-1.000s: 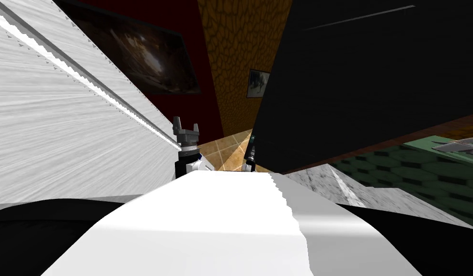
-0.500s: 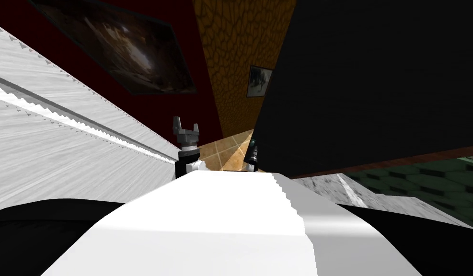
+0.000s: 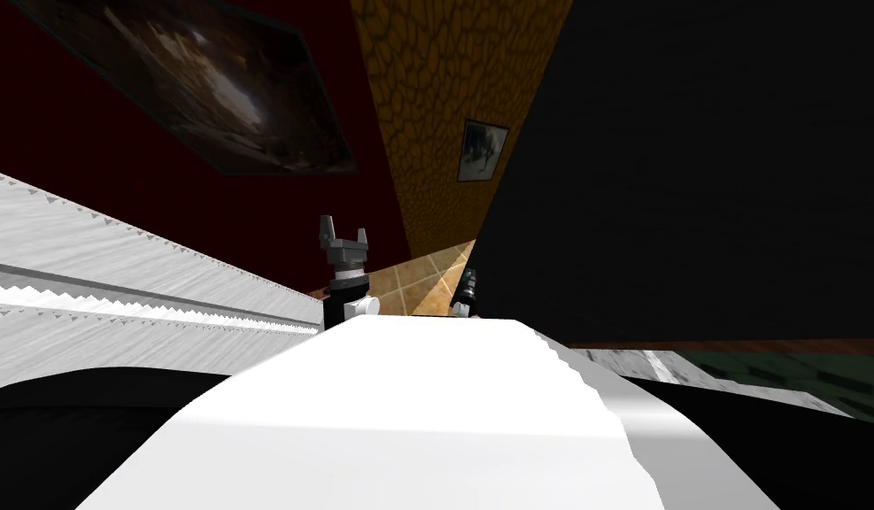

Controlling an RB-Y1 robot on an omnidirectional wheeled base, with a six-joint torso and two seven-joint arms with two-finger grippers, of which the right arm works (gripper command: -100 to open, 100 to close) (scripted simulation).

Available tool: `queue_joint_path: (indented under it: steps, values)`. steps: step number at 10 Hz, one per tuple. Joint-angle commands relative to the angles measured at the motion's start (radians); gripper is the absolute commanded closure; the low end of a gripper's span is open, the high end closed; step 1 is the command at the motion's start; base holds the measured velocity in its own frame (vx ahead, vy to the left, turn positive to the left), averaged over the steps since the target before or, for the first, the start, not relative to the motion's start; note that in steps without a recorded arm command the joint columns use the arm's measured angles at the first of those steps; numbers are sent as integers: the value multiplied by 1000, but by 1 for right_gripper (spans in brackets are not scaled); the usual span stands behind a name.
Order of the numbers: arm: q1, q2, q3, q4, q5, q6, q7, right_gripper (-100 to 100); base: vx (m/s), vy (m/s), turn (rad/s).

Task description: Push the door open

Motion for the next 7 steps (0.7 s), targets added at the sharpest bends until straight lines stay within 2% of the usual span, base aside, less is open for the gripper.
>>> queue_joint_path:
  steps: [1, 2, 7]
  values:
    - [0, 0, 0, 0, 0, 0, 0, -100, 90, -20, -9]
    - [0, 0, 0, 0, 0, 0, 0, 100, -21, 6, 8]
    - [0, 0, 0, 0, 0, 0, 0, 100, -15, 4, 2]
